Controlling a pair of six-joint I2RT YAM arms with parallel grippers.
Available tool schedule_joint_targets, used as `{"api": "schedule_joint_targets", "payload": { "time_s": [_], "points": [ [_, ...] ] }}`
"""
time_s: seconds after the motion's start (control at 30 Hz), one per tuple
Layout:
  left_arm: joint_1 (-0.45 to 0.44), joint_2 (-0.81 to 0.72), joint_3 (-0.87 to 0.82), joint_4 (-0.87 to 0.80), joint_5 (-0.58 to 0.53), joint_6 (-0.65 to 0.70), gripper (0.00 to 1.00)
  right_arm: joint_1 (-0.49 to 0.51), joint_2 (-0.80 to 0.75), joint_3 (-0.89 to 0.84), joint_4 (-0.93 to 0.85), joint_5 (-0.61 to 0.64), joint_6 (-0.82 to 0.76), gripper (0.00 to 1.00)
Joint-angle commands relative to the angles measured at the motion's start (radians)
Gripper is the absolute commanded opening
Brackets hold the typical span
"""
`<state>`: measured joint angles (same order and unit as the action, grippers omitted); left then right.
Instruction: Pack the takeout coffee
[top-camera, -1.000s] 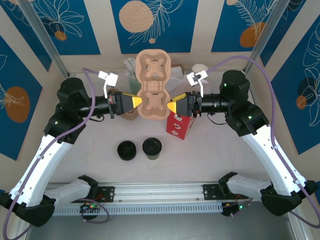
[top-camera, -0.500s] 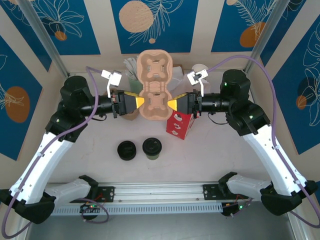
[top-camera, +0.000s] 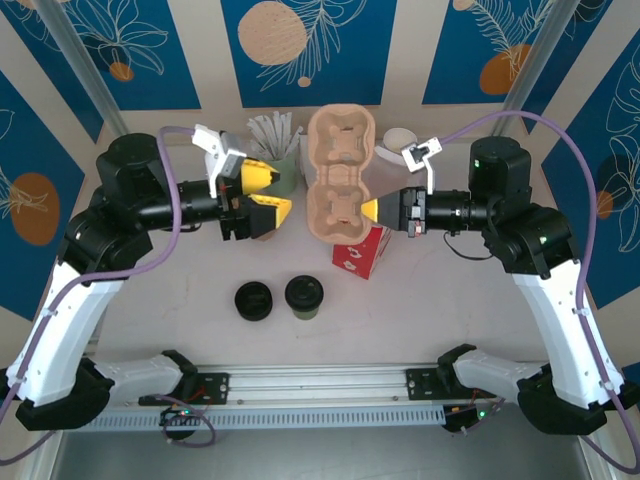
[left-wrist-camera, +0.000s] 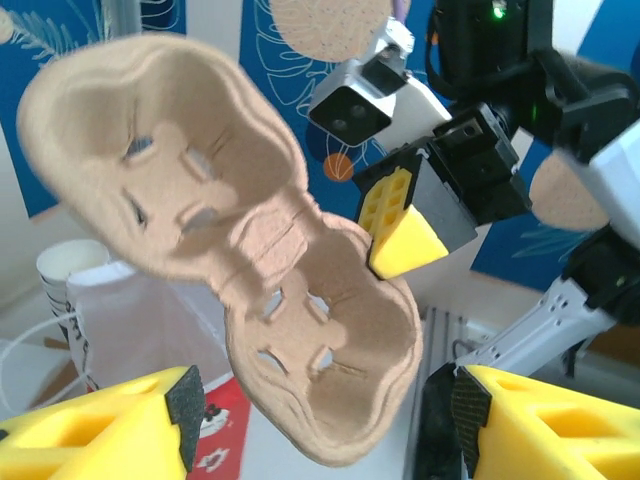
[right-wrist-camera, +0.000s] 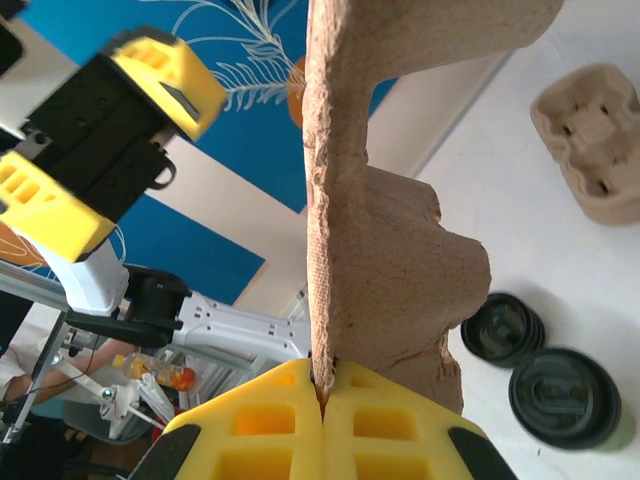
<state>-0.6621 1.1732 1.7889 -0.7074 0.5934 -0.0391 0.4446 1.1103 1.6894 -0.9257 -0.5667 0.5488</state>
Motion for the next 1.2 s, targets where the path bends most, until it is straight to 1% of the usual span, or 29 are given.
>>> {"api": "schedule_joint_targets", "payload": {
  "time_s": [0.0,0.1,0.2,0.33,0.43,0.57,0.73,0.8,0.93,1.03,1.17],
  "points": [
    [-0.044,0.033,0.047,-0.107,-0.062,0.211,0.68,0.007,0.019,0.032,-0.176,0.009,0.010,0.00],
    [-0.078,0.063,0.069,-0.143,-0.089,0.289,0.70,0.041,0.027,0.031,-0.230,0.018,0.011,0.00],
    [-0.110,0.097,0.079,-0.181,-0.117,0.362,0.71,0.094,0.038,0.029,-0.275,0.064,0.004,0.00],
    [-0.150,0.148,0.087,-0.241,-0.158,0.454,0.74,0.149,0.043,0.024,-0.292,0.096,0.003,0.00],
    [-0.170,0.175,0.089,-0.286,-0.163,0.514,0.79,0.178,0.050,0.023,-0.295,0.109,0.005,0.00],
    [-0.188,0.191,0.073,-0.284,-0.180,0.529,0.80,0.205,0.063,0.020,-0.292,0.129,0.015,0.00],
    [-0.214,0.202,0.042,-0.266,-0.256,0.535,0.82,0.224,0.070,0.004,-0.267,0.126,0.016,0.00],
    [-0.225,0.205,0.031,-0.259,-0.270,0.537,0.81,0.224,0.074,-0.002,-0.263,0.126,0.016,0.00],
    [-0.263,0.200,-0.005,-0.233,-0.341,0.543,0.73,0.224,0.074,-0.012,-0.253,0.123,0.022,0.00],
    [-0.283,0.194,-0.032,-0.210,-0.393,0.553,0.71,0.225,0.072,-0.014,-0.249,0.123,0.022,0.00],
    [-0.289,0.204,-0.034,-0.209,-0.428,0.551,0.61,0.226,0.071,-0.019,-0.247,0.123,0.025,0.00]
  ]
}}
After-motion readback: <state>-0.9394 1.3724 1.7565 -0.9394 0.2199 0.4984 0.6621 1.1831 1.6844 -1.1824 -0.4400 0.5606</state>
